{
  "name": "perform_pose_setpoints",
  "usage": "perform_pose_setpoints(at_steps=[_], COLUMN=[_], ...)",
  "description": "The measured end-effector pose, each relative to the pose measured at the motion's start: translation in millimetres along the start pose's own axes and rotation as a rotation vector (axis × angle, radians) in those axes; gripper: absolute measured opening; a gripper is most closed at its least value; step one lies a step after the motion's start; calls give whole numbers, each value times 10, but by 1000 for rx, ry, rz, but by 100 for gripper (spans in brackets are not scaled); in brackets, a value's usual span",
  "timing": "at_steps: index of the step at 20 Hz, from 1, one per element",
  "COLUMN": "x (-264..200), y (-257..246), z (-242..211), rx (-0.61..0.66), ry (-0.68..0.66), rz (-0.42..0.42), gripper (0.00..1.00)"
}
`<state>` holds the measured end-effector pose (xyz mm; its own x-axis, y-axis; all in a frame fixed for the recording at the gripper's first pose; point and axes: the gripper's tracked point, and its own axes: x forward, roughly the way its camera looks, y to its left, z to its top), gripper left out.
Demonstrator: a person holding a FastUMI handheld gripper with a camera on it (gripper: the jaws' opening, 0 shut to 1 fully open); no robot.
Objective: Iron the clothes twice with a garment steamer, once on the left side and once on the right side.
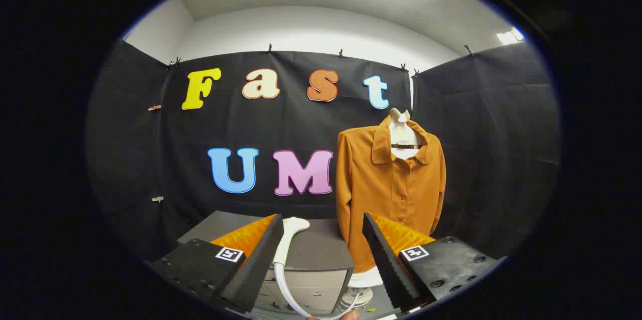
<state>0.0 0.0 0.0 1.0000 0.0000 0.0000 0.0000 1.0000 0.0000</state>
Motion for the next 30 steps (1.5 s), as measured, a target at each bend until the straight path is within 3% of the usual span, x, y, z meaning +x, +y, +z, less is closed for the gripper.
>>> perform_pose_setpoints(at_steps=[19, 24, 30], x=[61, 146, 345], y=[89, 190, 486], z=[23, -137, -679], rx=[20, 18, 20], ry=[15, 63, 203], rz=[12, 25, 77], gripper=[98, 98, 98])
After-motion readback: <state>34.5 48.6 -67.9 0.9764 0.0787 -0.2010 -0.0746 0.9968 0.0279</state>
